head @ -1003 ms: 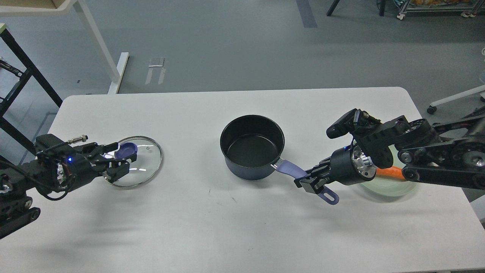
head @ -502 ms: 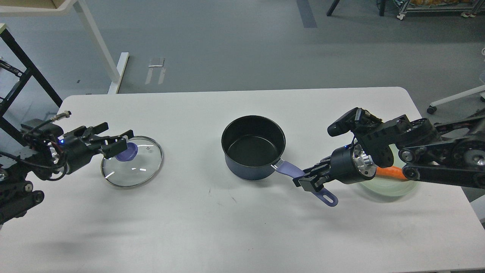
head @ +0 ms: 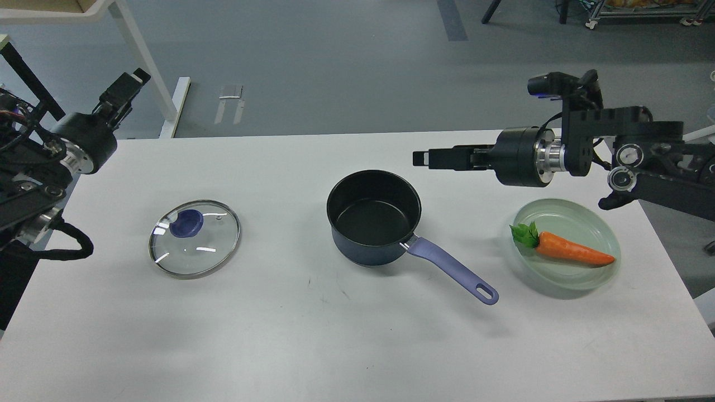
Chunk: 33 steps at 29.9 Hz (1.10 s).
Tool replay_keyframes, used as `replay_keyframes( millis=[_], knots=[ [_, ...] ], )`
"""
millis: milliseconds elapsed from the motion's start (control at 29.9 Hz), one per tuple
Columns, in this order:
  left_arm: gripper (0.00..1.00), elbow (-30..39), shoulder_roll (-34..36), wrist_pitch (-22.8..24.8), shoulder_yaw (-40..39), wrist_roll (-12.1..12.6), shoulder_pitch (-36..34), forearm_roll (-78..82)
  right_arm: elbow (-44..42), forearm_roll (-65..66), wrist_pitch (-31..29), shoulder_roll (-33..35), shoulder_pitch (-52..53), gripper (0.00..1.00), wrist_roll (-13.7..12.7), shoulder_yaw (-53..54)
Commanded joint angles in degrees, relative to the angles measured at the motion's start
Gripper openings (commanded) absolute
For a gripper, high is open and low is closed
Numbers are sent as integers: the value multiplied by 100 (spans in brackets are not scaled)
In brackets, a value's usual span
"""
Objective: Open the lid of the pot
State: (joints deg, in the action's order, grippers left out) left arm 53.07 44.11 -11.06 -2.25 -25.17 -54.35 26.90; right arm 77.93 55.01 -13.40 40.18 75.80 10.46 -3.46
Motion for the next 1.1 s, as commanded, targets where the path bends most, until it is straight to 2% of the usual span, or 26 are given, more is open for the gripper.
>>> replay_keyframes(
  millis=[0, 201, 401, 502, 769, 936, 1070],
  knots=[
    [99, -77, -402, 43, -284, 21, -50, -1009, -435, -366, 4, -2, -748, 98, 0, 1371],
    [99, -498, -877, 280, -566, 30, -23, -1784, -1252, -1324, 4, -28, -1593, 99, 0, 2964],
    [99, -1298, -1659, 692, -1163, 100, -32, -2627, -2000, -2940, 12, -90, -1814, 99, 0, 3212],
    [99, -1466, -1888, 825, -1331, 118, -41, -3005, -2159, -3898, 21, -116, -1998, 99, 8, 3238],
    [99, -1475, -1897, 1247, -1489, 109, 38, -3753, -2686, -5604, 39, -212, -2121, 99, 35, 3396],
    [99, -1484, -1836, 1431, -1550, 109, 126, -4096, -3107, -6448, 21, -634, -2209, 99, 35, 3589],
    [99, -1475, -1880, 1493, -1884, 100, 275, -4395, -3450, -7046, -23, -1055, -2499, 99, 35, 4001]
  ],
)
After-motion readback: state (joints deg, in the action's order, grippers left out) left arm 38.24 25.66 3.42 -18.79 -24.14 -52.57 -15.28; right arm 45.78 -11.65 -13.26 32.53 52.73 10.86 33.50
